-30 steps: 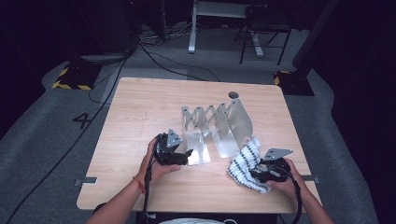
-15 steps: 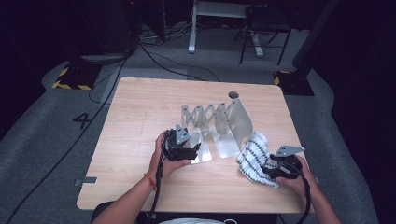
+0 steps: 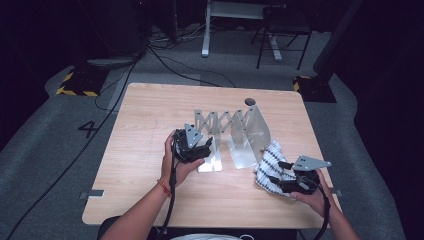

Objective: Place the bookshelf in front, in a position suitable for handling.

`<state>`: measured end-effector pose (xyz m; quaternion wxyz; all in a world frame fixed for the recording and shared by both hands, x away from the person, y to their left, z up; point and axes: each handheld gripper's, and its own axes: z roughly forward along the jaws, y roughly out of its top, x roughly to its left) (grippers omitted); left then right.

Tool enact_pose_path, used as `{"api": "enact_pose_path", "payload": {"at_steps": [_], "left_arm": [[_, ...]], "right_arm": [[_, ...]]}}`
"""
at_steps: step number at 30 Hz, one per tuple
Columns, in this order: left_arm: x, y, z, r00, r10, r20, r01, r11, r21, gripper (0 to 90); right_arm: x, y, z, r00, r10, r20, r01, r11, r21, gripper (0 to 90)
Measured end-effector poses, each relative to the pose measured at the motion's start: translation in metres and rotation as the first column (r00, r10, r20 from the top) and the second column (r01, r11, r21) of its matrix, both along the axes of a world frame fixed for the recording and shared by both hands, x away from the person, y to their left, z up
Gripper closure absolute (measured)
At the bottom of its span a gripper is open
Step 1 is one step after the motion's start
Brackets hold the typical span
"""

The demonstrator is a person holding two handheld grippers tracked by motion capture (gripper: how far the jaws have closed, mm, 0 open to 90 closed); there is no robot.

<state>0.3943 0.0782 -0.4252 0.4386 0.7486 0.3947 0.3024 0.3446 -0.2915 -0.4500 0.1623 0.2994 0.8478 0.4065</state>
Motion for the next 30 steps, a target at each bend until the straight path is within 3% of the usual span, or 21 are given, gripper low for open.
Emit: {"api": "enact_pose_path", "payload": {"at_steps": [3, 8, 9, 11, 17, 18, 19, 20, 21, 22, 24, 30], "left_arm": [[0.003, 0.002, -0.004, 0.9998, 0.005, -0.021, -0.005, 1.0, -0.008, 28.6], [0.005, 0.005, -0.014, 0.999, 0.003, -0.044, -0.003, 1.0, -0.001, 29.8], [0.006, 0.005, -0.016, 0.9988, 0.003, -0.05, -0.003, 1.0, 0.003, 30.3], [0.007, 0.005, -0.018, 0.9987, 0.002, -0.052, -0.002, 1.0, 0.0, 30.6], [0.01, 0.005, -0.024, 0.9972, -0.01, -0.075, 0.009, 0.9999, -0.007, 30.9], [0.011, 0.004, -0.025, 0.9969, -0.01, -0.078, 0.009, 0.9999, -0.01, 32.4], [0.013, 0.005, -0.026, 0.9965, -0.003, -0.083, 0.003, 1.0, -0.004, 35.4], [0.013, 0.005, -0.026, 0.9965, -0.003, -0.083, 0.003, 1.0, -0.004, 39.3], [0.013, 0.005, -0.027, 0.9967, 0.007, -0.081, -0.007, 1.0, 0.002, 39.3], [0.015, 0.007, -0.027, 0.9964, 0.021, -0.082, -0.02, 0.9998, 0.009, 48.4], [0.016, 0.01, -0.027, 0.996, 0.031, -0.084, -0.028, 0.9991, 0.032, 56.9], [0.019, 0.017, -0.027, 0.9962, 0.021, -0.085, -0.017, 0.9988, 0.046, 65.5]], "right_arm": [[0.005, 0.006, -0.015, 0.9997, -0.018, -0.019, 0.016, 0.995, -0.098, 28.0], [0.017, -0.005, -0.029, 0.9942, -0.09, -0.059, 0.084, 0.991, -0.102, 22.6], [0.022, -0.01, -0.035, 0.9891, -0.129, -0.072, 0.122, 0.988, -0.096, 19.4], [0.027, -0.013, -0.041, 0.985, -0.151, -0.083, 0.142, 0.984, -0.107, 19.2], [0.03, -0.012, -0.044, 0.9882, -0.139, -0.064, 0.129, 0.982, -0.136, 19.7], [0.03, -0.012, -0.044, 0.99, -0.13, -0.056, 0.121, 0.982, -0.142, 22.0], [0.03, -0.012, -0.043, 0.9924, -0.113, -0.049, 0.105, 0.983, -0.152, 30.5], [0.03, -0.012, -0.043, 0.9924, -0.113, -0.049, 0.105, 0.983, -0.152, 30.5], [0.03, -0.012, -0.042, 0.9935, -0.103, -0.048, 0.095, 0.984, -0.152, 37.9], [0.029, -0.012, -0.04, 0.9956, -0.084, -0.041, 0.076, 0.984, -0.163, 46.7], [0.029, -0.012, -0.039, 0.9971, -0.066, -0.038, 0.058, 0.984, -0.169, 54.6], [0.026, -0.015, -0.035, 0.9983, -0.008, -0.057, -0.001, 0.987, -0.16, 58.5]]}}
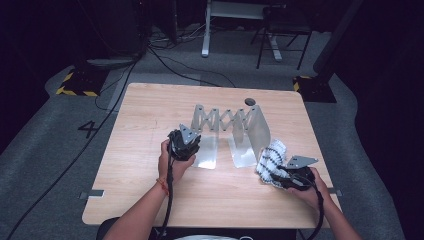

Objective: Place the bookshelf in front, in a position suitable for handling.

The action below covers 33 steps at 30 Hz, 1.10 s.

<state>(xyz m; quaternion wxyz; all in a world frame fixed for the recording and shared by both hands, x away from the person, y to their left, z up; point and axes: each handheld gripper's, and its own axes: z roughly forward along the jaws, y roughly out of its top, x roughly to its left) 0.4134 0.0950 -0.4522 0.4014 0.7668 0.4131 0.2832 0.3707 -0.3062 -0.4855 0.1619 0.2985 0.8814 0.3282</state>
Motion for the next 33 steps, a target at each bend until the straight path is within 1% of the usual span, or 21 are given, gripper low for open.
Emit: {"api": "enact_pose_path", "payload": {"at_steps": [3, 4, 5, 6, 9, 10, 11, 14, 16, 17, 18, 19, 20, 21, 23, 24, 25, 27, 28, 30, 33], "left_arm": [[0.003, 0.003, -0.002, 0.9998, -0.002, -0.019, 0.001, 0.9998, -0.019, 63.6], [0.003, 0.004, -0.002, 0.9998, 0.002, -0.02, -0.002, 0.9997, -0.023, 59.6], [0.004, 0.005, -0.003, 0.9997, -0.002, -0.023, 0.002, 0.9995, -0.032, 55.2], [0.004, 0.005, -0.003, 0.9996, -0.005, -0.029, 0.003, 0.9989, -0.047, 51.6], [0.006, 0.007, -0.004, 0.9994, -0.008, -0.035, 0.006, 0.9976, -0.07, 42.5], [0.006, 0.007, -0.004, 0.9993, -0.014, -0.035, 0.011, 0.9967, -0.08, 40.8], [0.007, 0.008, -0.005, 0.9989, -0.029, -0.038, 0.026, 0.9954, -0.092, 41.9], [0.007, 0.007, -0.005, 0.9988, -0.032, -0.036, 0.029, 0.9959, -0.086, 47.0], [0.006, 0.006, -0.004, 0.9989, -0.032, -0.034, 0.029, 0.9968, -0.074, 56.8], [0.005, 0.006, -0.004, 0.999, -0.031, -0.033, 0.029, 0.9973, -0.068, 61.5], [0.005, 0.006, -0.004, 0.9992, -0.026, -0.03, 0.025, 0.9983, -0.053, 62.7], [0.005, 0.006, -0.003, 0.9993, -0.019, -0.034, 0.018, 0.999, -0.042, 64.8], [0.005, 0.006, -0.003, 0.9991, -0.015, -0.039, 0.013, 0.9992, -0.039, 69.8], [0.005, 0.008, -0.003, 0.999, -0.012, -0.043, 0.01, 0.9991, -0.042, 69.8], [0.005, 0.009, -0.003, 0.999, -0.008, -0.045, 0.006, 0.9994, -0.033, 74.8], [0.004, 0.009, -0.002, 0.9991, -0.007, -0.043, 0.006, 0.9997, -0.025, 74.8], [0.004, 0.01, -0.002, 0.9991, -0.011, -0.04, 0.011, 0.9998, -0.017, 76.7], [0.003, 0.011, -0.001, 0.999, -0.012, -0.042, 0.011, 0.9998, -0.018, 77.0], [0.003, 0.012, -0.001, 0.999, -0.017, -0.041, 0.017, 0.9996, -0.022, 77.4], [0.002, 0.013, -0.001, 0.999, -0.019, -0.041, 0.018, 0.9996, -0.023, 77.4], [-0.001, 0.016, 0.0, 0.9983, -0.038, -0.044, 0.036, 0.9988, -0.033, 77.3]], "right_arm": [[-0.007, 0.002, 0.008, 0.9996, 0.012, 0.025, -0.013, 0.999, 0.048, 48.8], [-0.008, 0.003, 0.012, 0.9994, 0.004, 0.036, -0.006, 0.998, 0.064, 44.3], [-0.009, 0.004, 0.015, 0.9991, -0.003, 0.042, 0.0, 0.997, 0.074, 43.3], [-0.01, 0.005, 0.016, 0.9992, -0.008, 0.038, 0.005, 0.997, 0.078, 39.5], [-0.007, 0.006, 0.01, 0.9993, -0.032, 0.019, 0.031, 0.998, 0.053, 33.8], [-0.003, 0.003, 0.004, 0.9989, -0.047, -0.005, 0.047, 0.998, 0.04, 30.6], [-0.001, 0.002, 0.001, 0.9986, -0.05, -0.018, 0.051, 0.998, 0.04, 30.7], [0.002, 0.0, -0.003, 0.9981, -0.053, -0.031, 0.054, 0.998, 0.038, 31.0], [0.002, 0.0, -0.005, 0.9987, -0.046, -0.021, 0.046, 0.999, 0.028, 33.4], [0.002, 0.001, -0.005, 0.9989, -0.045, -0.013, 0.045, 0.999, 0.013, 37.8], [0.002, 0.002, -0.005, 0.9988, -0.048, -0.008, 0.049, 0.999, 0.002, 41.7], [0.002, 0.002, -0.004, 0.9985, -0.055, -0.003, 0.055, 0.998, -0.01, 48.7], [0.003, 0.001, -0.002, 0.9967, -0.079, 0.019, 0.08, 0.996, -0.036, 62.3], [0.003, 0.001, -0.002, 0.9967, -0.079, 0.019, 0.08, 0.996, -0.036, 62.3], [0.003, -0.002, -0.001, 0.9947, -0.099, 0.03, 0.1, 0.994, -0.044, 71.1], [0.003, -0.002, -0.001, 0.9947, -0.099, 0.03, 0.1, 0.994, -0.044, 71.1], [0.003, -0.003, 0.0, 0.9943, -0.1, 0.038, 0.102, 0.994, -0.042, 74.5], [0.003, -0.004, 0.001, 0.9938, -0.104, 0.04, 0.105, 0.994, -0.038, 75.4], [0.003, -0.006, 0.005, 0.9918, -0.115, 0.056, 0.117, 0.993, -0.034, 76.2], [0.003, -0.009, 0.007, 0.9908, -0.12, 0.062, 0.121, 0.992, -0.02, 76.6], [0.0, -0.015, 0.018, 0.9895, -0.122, 0.078, 0.118, 0.992, 0.049, 77.3]]}}
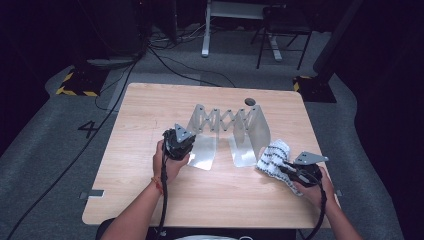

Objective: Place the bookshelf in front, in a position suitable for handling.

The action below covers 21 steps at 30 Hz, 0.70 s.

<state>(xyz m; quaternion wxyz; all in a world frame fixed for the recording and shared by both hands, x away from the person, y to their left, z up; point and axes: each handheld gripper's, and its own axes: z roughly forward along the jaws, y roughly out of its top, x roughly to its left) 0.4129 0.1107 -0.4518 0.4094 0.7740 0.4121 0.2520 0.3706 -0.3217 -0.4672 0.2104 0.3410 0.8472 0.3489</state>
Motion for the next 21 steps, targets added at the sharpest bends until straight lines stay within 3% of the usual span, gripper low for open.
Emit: {"api": "enact_pose_path", "payload": {"at_steps": [5, 9, 11, 14, 17, 21], "left_arm": [[-0.011, 0.004, 0.005, 1.0, -0.008, 0.0, 0.008, 1.0, -0.001, 77.0], [-0.017, 0.004, 0.006, 0.9999, -0.013, 0.001, 0.013, 0.9999, 0.003, 76.9], [-0.018, 0.003, 0.007, 0.9999, -0.01, -0.002, 0.01, 0.9999, 0.004, 76.9], [-0.019, 0.004, 0.007, 0.9998, -0.017, -0.002, 0.017, 0.9998, 0.004, 76.9], [-0.024, 0.007, 0.007, 0.9991, -0.042, 0.0, 0.042, 0.9987, 0.029, 77.4], [-0.029, 0.009, 0.008, 0.9989, -0.046, -0.003, 0.046, 0.9982, 0.038, 77.6]], "right_arm": [[-0.013, -0.01, 0.031, 0.9961, 0.001, 0.089, -0.012, 0.993, 0.119, 77.8], [-0.021, -0.008, 0.045, 0.9907, 0.014, 0.135, -0.036, 0.987, 0.159, 77.8], [-0.029, -0.004, 0.057, 0.9822, 0.035, 0.184, -0.069, 0.981, 0.182, 77.9], [-0.034, 0.0, 0.064, 0.9775, 0.052, 0.204, -0.094, 0.976, 0.199, 78.0], [-0.038, 0.01, 0.073, 0.967, 0.079, 0.242, -0.129, 0.972, 0.196, 78.0], [-0.041, 0.018, 0.077, 0.9617, 0.104, 0.253, -0.155, 0.969, 0.192, 78.0]]}}
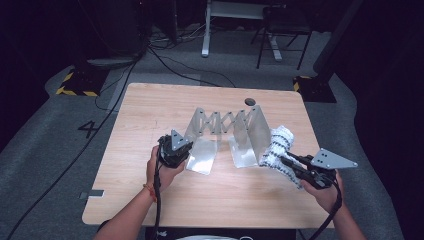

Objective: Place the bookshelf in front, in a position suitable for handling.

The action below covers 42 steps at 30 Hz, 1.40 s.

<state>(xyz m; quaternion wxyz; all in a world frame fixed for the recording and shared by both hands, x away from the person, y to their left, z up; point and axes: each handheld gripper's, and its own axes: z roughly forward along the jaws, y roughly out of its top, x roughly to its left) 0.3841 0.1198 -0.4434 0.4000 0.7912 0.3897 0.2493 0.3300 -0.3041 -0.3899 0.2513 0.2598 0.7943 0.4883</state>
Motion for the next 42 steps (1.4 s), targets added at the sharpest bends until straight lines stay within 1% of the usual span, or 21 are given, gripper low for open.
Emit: {"api": "enact_pose_path", "payload": {"at_steps": [2, 5, 9, 10, 11, 15, 20, 21, 23, 24, 26, 27, 28, 31, 32, 33, 35, 36, 37, 40, 42], "left_arm": [[-0.005, 0.002, 0.0, 1.0, -0.007, 0.003, 0.007, 1.0, 0.003, 77.6], [-0.01, 0.003, 0.0, 1.0, -0.009, 0.003, 0.009, 0.9999, 0.009, 77.6], [-0.023, 0.006, 0.001, 0.9998, -0.019, -0.002, 0.019, 0.9997, 0.017, 77.2], [-0.03, 0.007, 0.002, 0.9998, -0.02, -0.005, 0.021, 0.9996, 0.022, 77.0], [-0.03, 0.007, 0.002, 0.9998, -0.02, -0.005, 0.021, 0.9996, 0.022, 76.8], [-0.042, 0.01, 0.002, 0.9998, -0.022, -0.004, 0.022, 0.9996, 0.015, 76.6], [-0.056, 0.012, 0.001, 0.9998, -0.019, -0.002, 0.019, 0.9998, 0.009, 75.6], [-0.058, 0.012, 0.001, 0.9997, -0.022, 0.004, 0.022, 0.9997, 0.011, 75.0], [-0.059, 0.013, 0.0, 0.9996, -0.027, 0.009, 0.027, 0.9995, 0.015, 74.9], [-0.059, 0.013, 0.0, 0.9994, -0.035, 0.008, 0.035, 0.9994, 0.004, 74.3], [-0.058, 0.014, 0.0, 0.999, -0.043, 0.01, 0.043, 0.9991, 0.004, 73.7], [-0.058, 0.013, -0.001, 0.9984, -0.055, 0.013, 0.055, 0.9985, 0.0, 72.1], [-0.058, 0.013, -0.001, 0.9984, -0.055, 0.013, 0.055, 0.9985, 0.0, 71.7], [-0.057, 0.013, -0.001, 0.9973, -0.071, 0.017, 0.071, 0.9975, 0.008, 70.3], [-0.056, 0.012, -0.001, 0.9958, -0.089, 0.018, 0.089, 0.996, 0.0, 68.3], [-0.056, 0.012, -0.001, 0.9958, -0.089, 0.018, 0.089, 0.996, 0.0, 67.2], [-0.054, 0.008, -0.001, 0.9952, -0.094, 0.027, 0.094, 0.9954, 0.021, 66.1], [-0.054, 0.008, -0.001, 0.9952, -0.094, 0.027, 0.094, 0.9954, 0.021, 65.9], [-0.052, 0.007, -0.001, 0.9952, -0.094, 0.027, 0.093, 0.9954, 0.021, 65.8], [-0.049, 0.006, -0.002, 0.9952, -0.094, 0.025, 0.094, 0.9955, 0.014, 65.4], [-0.047, 0.004, -0.004, 0.995, -0.098, 0.021, 0.097, 0.995, 0.022, 64.9]], "right_arm": [[-0.001, 0.009, 0.004, 0.9997, 0.02, 0.014, -0.02, 1.0, -0.01, 78.0], [-0.001, 0.014, 0.007, 0.9993, 0.03, 0.023, -0.029, 1.0, -0.011, 78.0], [-0.001, 0.026, 0.015, 0.9975, 0.053, 0.047, -0.052, 0.998, -0.021, 78.0], [0.0, 0.031, 0.018, 0.9967, 0.061, 0.054, -0.06, 0.998, -0.023, 78.0], [0.0, 0.031, 0.018, 0.9967, 0.061, 0.054, -0.06, 0.998, -0.023, 78.0], [0.004, 0.041, 0.022, 0.9952, 0.059, 0.078, -0.057, 0.998, -0.028, 78.1], [0.003, 0.057, 0.031, 0.99, 0.081, 0.116, -0.078, 0.996, -0.033, 78.0], [0.002, 0.064, 0.034, 0.9873, 0.097, 0.126, -0.093, 0.995, -0.039, 78.0], [0.002, 0.067, 0.034, 0.9862, 0.101, 0.132, -0.095, 0.994, -0.045, 78.0], [0.004, 0.073, 0.033, 0.9861, 0.097, 0.135, -0.089, 0.994, -0.066, 78.0], [0.006, 0.074, 0.031, 0.9868, 0.099, 0.128, -0.09, 0.993, -0.071, 78.0], [0.011, 0.076, 0.024, 0.9903, 0.083, 0.112, -0.073, 0.994, -0.083, 77.9], [0.011, 0.076, 0.024, 0.9903, 0.083, 0.112, -0.073, 0.994, -0.083, 77.9], [0.02, 0.075, 0.011, 0.9944, 0.054, 0.091, -0.044, 0.993, -0.106, 77.9], [0.026, 0.073, 0.002, 0.9965, 0.04, 0.073, -0.031, 0.992, -0.122, 77.9], [0.026, 0.073, 0.002, 0.9965, 0.04, 0.073, -0.031, 0.992, -0.122, 77.9], [0.032, 0.072, -0.011, 0.9981, 0.034, 0.051, -0.026, 0.988, -0.152, 78.0], [0.032, 0.072, -0.011, 0.9981, 0.034, 0.051, -0.026, 0.988, -0.152, 78.0], [0.034, 0.072, -0.018, 0.9986, 0.034, 0.042, -0.026, 0.984, -0.174, 78.0], [0.035, 0.072, -0.024, 0.9988, 0.037, 0.033, -0.031, 0.981, -0.191, 78.0], [0.036, 0.072, -0.029, 0.9989, 0.04, 0.024, -0.034, 0.975, -0.22, 78.0]]}}
